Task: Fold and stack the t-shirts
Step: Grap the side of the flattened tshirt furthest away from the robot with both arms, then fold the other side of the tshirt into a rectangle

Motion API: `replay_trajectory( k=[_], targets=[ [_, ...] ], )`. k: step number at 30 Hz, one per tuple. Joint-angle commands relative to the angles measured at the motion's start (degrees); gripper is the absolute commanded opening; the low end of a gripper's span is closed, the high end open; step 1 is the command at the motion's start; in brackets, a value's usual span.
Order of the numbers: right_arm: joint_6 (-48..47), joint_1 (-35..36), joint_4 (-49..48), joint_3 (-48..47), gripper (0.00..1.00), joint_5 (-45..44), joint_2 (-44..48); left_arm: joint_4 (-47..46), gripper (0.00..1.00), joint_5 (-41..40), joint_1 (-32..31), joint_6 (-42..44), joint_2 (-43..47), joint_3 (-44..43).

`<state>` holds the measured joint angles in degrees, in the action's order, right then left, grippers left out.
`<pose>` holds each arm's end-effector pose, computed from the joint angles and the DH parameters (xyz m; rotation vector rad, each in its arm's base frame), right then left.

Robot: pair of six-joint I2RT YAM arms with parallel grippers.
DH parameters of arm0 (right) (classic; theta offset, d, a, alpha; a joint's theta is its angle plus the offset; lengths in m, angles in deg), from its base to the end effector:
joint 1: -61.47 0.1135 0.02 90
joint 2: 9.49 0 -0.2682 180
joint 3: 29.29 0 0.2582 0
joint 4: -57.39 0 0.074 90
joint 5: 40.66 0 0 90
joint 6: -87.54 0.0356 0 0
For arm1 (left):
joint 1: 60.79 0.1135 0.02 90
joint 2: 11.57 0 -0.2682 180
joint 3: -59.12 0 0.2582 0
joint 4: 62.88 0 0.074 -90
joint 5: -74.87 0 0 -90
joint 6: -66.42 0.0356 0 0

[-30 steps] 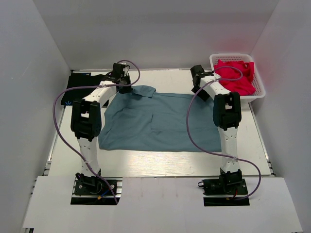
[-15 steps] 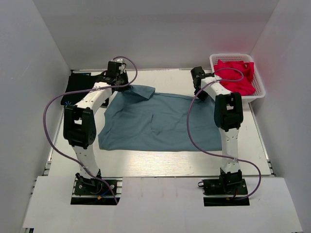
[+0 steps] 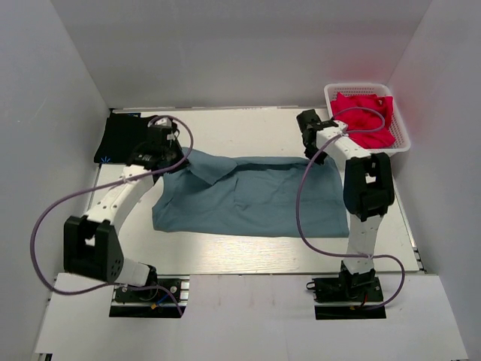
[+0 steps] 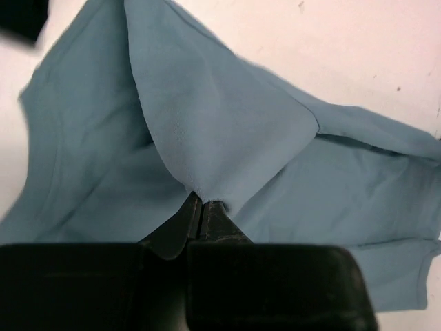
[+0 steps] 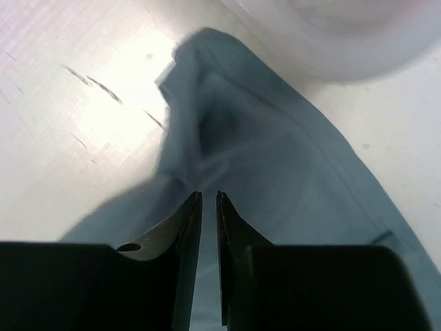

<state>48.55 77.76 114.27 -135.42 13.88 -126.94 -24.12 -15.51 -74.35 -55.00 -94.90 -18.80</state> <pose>0.4234 0.1022 0.2052 0.8799 2.3061 -0.3928 0.3155 -0.0759 0.2792 -0.3717 2.3441 -0.3765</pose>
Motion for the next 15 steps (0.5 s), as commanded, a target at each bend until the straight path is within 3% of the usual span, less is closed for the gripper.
replay_trajectory(
  k=[1, 10, 12, 15],
  targets=[
    [-1.1, 0.7, -1.7, 4.3, 0.2, -2.9, 5.5, 3.8, 0.0, -2.4, 0.4, -6.7, 6.7, 4.2],
    [-3.7, 2.3, -5.6, 13.2, 0.2, -1.2, 12.9, 15.0, 0.0, -1.2, 0.4, -13.0, 18.8, 8.6],
    [-3.5, 2.6, -5.6, 13.9, 0.13, -1.5, 13.7, 17.5, 0.0, -1.8, 0.4, -13.6, 19.3, 8.6],
    [-3.1, 2.9, -5.8, 16.6, 0.13, -2.1, 16.3, 18.7, 0.0, -1.8, -0.9, -14.1, 22.4, 11.3]
  ],
)
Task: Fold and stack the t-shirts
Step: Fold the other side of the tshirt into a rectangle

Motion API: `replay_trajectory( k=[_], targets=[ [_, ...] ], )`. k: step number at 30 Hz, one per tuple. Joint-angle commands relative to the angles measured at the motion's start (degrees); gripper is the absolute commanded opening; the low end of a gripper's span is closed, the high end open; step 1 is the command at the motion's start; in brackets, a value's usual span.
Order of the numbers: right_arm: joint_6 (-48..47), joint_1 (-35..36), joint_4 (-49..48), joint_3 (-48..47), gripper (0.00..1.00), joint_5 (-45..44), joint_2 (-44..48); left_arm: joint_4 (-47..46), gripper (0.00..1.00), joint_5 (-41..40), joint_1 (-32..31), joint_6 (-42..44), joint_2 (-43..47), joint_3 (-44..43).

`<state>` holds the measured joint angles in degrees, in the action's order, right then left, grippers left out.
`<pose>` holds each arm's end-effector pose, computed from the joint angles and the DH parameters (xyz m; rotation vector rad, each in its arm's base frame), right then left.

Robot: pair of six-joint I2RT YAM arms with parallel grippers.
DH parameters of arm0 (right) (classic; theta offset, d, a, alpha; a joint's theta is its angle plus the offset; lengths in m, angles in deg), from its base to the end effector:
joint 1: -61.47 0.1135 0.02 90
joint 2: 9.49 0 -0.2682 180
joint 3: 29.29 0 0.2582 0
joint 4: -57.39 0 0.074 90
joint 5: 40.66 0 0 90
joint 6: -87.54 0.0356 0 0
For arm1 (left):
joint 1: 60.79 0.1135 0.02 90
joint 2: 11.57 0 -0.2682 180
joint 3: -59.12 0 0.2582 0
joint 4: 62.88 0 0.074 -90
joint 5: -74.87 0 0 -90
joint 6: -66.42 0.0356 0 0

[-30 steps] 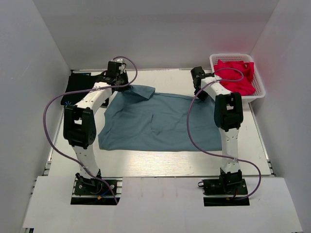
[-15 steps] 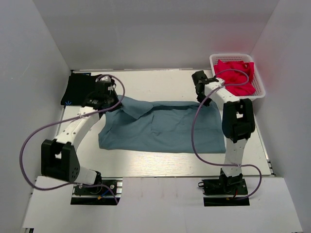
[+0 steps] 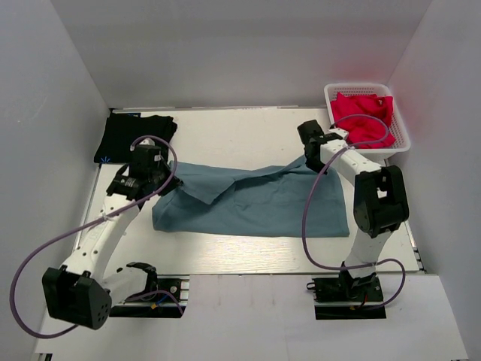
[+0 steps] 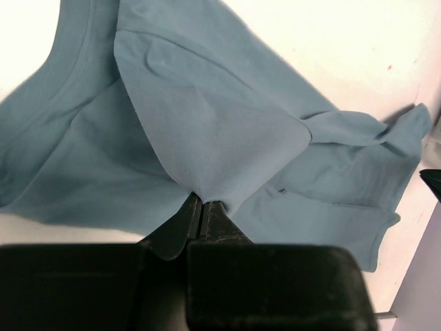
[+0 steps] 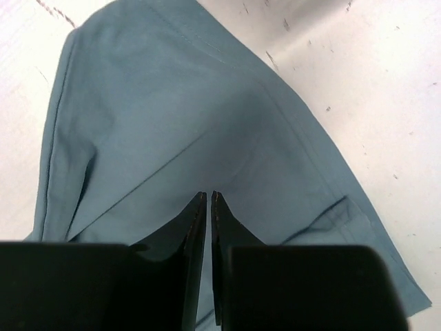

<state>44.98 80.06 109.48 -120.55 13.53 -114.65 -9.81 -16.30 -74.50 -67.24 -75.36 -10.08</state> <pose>0.3693 0.1022 0.2164 0.7685 2.3162 -0.3775 0.2260 -0.0544 0.2975 -0.6422 2.3635 -0.4333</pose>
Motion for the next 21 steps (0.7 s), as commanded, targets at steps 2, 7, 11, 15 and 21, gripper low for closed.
replay_trajectory(
  k=[2, 7, 11, 15, 21],
  targets=[
    [0.5, 0.6, -1.2, 4.1, 0.13, -1.7, 5.1, 3.0, 0.0, 1.3, -0.8, -1.9, 4.4, 7.2],
    [2.7, 1.2, -2.5, 10.5, 0.13, -1.7, 9.2, 3.7, 0.27, 3.4, -0.8, -3.3, 8.5, 15.4],
    [2.1, 1.4, -6.2, 18.7, 0.3, 0.6, 13.7, 7.5, 1.0, 5.1, -0.8, -2.7, 9.0, 17.7],
    [-0.5, 1.5, -7.3, 15.6, 0.43, -0.1, 14.3, 8.1, 1.0, 2.8, -0.8, -2.7, 7.0, 15.2],
    [-5.2, 1.4, -9.7, 6.7, 0.54, -0.2, 9.5, -2.7, 1.0, 1.2, -0.8, -1.0, 2.3, 7.8]
  ],
)
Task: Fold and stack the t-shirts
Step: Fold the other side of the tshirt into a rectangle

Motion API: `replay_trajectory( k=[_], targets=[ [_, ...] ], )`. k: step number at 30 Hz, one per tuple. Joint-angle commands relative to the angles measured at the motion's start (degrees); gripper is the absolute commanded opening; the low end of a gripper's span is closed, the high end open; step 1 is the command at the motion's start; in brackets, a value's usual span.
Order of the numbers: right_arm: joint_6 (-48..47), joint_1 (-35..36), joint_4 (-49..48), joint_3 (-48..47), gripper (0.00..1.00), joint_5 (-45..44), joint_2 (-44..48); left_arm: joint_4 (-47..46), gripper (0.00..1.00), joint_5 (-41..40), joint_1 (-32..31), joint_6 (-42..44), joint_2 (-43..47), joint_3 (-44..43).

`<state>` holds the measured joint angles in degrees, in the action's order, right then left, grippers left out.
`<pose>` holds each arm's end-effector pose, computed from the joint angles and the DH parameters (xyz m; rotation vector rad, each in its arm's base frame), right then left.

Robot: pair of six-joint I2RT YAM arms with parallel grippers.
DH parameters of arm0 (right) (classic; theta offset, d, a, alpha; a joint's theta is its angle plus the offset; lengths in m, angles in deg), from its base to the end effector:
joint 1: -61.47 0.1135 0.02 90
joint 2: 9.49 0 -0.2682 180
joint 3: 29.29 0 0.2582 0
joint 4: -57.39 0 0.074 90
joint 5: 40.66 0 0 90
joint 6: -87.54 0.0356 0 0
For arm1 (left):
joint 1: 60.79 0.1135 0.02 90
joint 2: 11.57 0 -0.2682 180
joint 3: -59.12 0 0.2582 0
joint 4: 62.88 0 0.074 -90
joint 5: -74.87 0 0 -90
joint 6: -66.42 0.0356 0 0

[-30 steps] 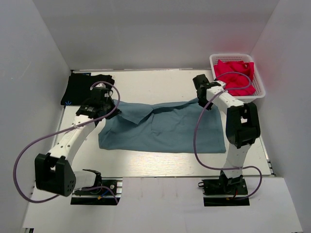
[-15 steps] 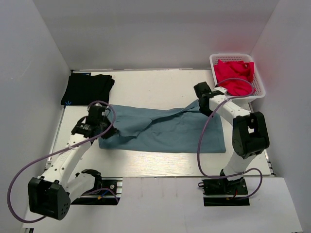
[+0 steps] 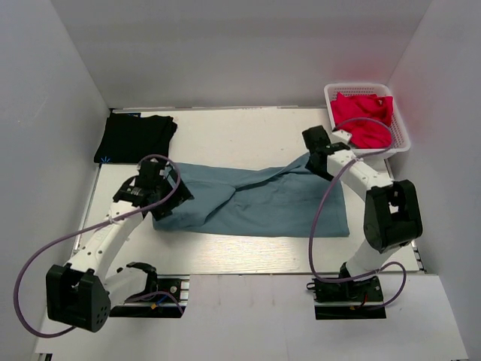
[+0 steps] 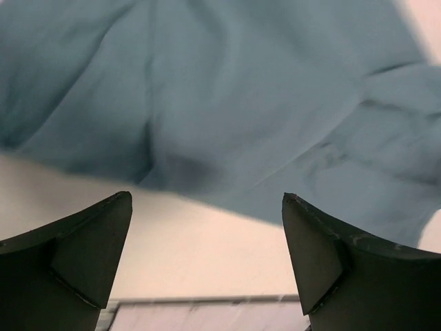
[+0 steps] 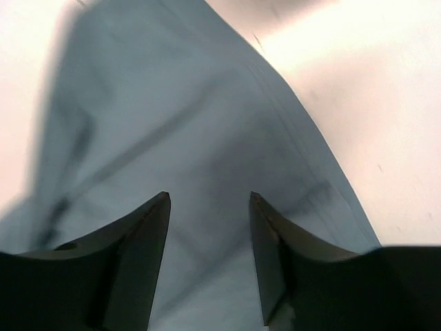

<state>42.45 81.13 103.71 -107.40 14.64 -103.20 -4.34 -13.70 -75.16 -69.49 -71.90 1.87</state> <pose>0.3220 0.0935 0.2206 0.7070 2.2993 -0.3131 0.1908 -0.0498 0.2362 -0.7259 2.6019 -0.3721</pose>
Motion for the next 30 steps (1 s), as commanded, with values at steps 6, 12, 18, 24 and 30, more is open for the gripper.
replay_trajectory(
  k=[6, 12, 18, 24, 30],
  targets=[
    [-3.5, -0.1, 1.4, -22.5, 0.63, -1.2, -16.5, -19.2, 1.0, -1.4, 0.9, 4.2, -16.0, -10.5],
    [-3.7, -0.3, 7.0, -40.1, 0.64, -0.5, -30.2, -23.0, 1.0, 0.3, 0.9, 6.1, -33.2, -18.2],
    [-2.9, -1.5, 11.1, -47.9, 0.64, -0.1, -37.6, -20.9, 1.0, -0.9, 0.9, 7.2, -42.6, -22.0],
    [-1.1, -2.0, 12.7, -43.4, 0.6, -1.7, -35.5, -19.8, 1.0, -2.9, 0.9, 7.2, -44.7, -21.5],
    [-1.0, -3.0, 12.6, -42.0, 0.51, -1.5, -35.9, -19.8, 1.0, -2.9, 0.9, 7.2, -45.2, -20.1]
  ],
)
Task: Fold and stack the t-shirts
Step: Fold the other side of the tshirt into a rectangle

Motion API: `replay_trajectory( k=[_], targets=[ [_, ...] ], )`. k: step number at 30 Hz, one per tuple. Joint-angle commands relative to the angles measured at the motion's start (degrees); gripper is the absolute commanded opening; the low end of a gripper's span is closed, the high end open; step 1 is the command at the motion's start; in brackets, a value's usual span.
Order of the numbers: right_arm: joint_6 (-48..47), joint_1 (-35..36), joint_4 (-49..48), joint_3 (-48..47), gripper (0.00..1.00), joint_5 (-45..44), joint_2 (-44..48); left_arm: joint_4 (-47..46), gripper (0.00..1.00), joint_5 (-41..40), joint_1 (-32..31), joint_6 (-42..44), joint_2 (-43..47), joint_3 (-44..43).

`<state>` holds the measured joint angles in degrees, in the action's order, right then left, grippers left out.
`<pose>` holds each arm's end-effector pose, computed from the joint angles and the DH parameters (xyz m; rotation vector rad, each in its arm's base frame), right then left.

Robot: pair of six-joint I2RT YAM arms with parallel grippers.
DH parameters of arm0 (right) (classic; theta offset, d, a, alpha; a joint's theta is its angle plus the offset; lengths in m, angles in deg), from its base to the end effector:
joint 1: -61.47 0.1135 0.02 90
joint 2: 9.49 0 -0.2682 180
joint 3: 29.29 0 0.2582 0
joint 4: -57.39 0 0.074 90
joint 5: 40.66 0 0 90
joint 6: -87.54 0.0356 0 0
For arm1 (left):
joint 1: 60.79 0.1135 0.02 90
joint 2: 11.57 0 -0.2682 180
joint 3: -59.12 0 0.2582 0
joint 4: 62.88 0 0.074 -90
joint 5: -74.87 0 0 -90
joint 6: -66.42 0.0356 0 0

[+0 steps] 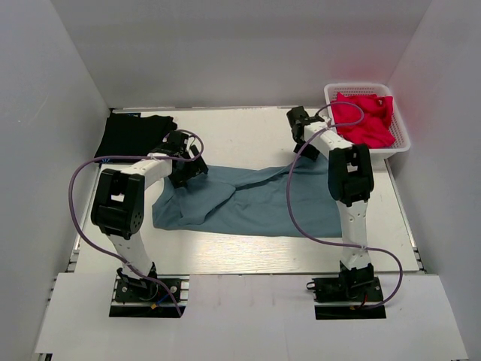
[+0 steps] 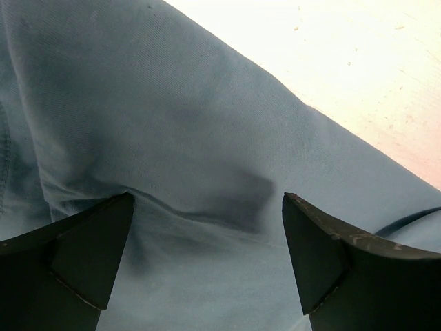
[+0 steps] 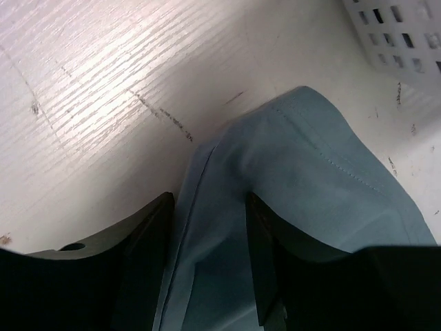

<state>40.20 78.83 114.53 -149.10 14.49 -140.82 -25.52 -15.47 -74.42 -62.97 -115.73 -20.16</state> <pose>0.4715 0.1261 0.1672 0.6886 2.3960 -0.4419 0.3605 -0.0872 0.1679 -0.6017 2.6226 -0.2896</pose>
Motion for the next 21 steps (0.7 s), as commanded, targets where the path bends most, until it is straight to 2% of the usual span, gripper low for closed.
replay_trajectory(
  k=[1, 4, 10, 12, 14, 15, 21],
  targets=[
    [1.4, -0.7, 2.3, -0.4, 0.5, -1.3, 1.2, 1.4, 1.0, -1.8, 0.2, 0.6, -1.4, 2.5],
    [1.6, -0.7, 2.3, -1.1, 0.41, -1.6, 1.2, 1.4, 1.0, -1.8, 0.2, 0.6, -1.4, 2.5],
    [0.9, -1.3, 2.4, -2.8, 0.34, -4.3, 3.1, 1.9, 1.0, -2.9, 0.2, 0.6, -0.9, 3.0],
    [0.1, -1.4, 2.3, -2.8, 0.24, -5.1, 3.6, 2.4, 1.0, -3.5, 0.2, 0.6, -0.3, 3.6],
    [0.1, -1.4, 2.3, -2.7, 0.03, -5.3, 4.0, 2.4, 1.0, -4.1, 0.2, 0.6, 0.3, 3.6],
    [0.0, -1.5, 2.4, -2.8, 0.0, -5.6, 4.1, 2.4, 1.0, -4.6, 0.2, 0.6, 0.3, 3.6],
    [0.3, -1.3, 4.8, -2.4, 0.0, -7.3, 6.2, 3.6, 1.0, -6.3, 0.2, 0.6, 0.8, 3.6]
  ],
)
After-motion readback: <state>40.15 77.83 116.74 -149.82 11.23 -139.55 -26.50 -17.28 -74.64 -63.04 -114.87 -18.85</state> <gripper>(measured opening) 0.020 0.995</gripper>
